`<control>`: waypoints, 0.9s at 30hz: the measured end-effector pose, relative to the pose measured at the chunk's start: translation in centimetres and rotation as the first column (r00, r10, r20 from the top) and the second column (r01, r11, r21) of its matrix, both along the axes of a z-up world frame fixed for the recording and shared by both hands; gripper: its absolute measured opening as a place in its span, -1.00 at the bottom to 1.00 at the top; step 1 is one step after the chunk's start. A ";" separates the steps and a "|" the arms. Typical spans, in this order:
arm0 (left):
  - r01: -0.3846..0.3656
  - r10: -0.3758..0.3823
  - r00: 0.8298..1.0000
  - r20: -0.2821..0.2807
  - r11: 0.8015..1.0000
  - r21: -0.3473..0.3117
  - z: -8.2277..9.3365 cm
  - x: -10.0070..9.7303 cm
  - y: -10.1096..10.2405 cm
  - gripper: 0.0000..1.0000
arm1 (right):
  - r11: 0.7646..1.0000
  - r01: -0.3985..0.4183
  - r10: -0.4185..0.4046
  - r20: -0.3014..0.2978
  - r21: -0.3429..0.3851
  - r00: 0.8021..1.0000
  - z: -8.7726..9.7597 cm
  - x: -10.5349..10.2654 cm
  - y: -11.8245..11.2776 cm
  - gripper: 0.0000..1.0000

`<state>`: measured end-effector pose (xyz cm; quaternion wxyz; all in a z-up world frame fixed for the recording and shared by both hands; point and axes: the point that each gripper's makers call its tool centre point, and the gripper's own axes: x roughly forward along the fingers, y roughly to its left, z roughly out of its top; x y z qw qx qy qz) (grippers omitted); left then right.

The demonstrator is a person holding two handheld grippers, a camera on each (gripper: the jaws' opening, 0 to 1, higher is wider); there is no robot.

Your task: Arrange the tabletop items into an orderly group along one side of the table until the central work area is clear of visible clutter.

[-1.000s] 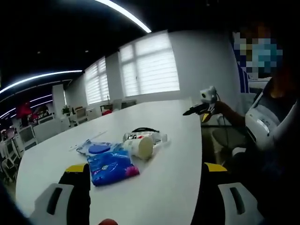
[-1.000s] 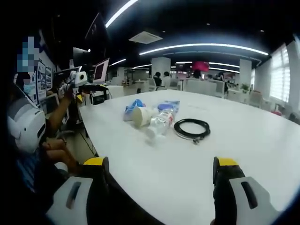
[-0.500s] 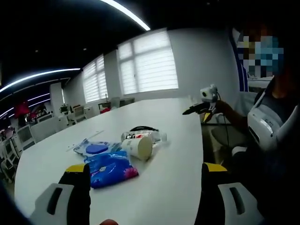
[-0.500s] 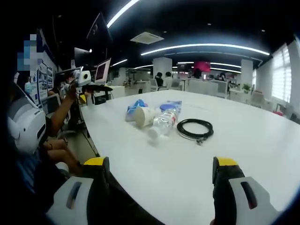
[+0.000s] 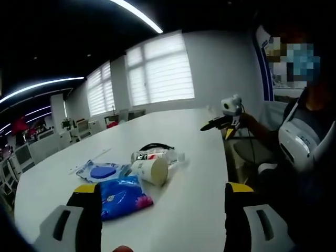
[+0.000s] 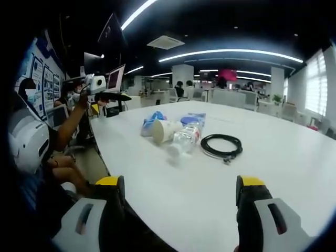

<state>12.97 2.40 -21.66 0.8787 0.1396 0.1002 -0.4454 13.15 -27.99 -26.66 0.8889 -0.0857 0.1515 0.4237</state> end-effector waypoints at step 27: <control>0.050 -0.050 0.999 -0.023 0.999 0.003 0.4 2.5 -1.8 0.92 | 1.000 0.015 -0.016 0.020 0.005 1.000 0.2 0.8 1.0 0.63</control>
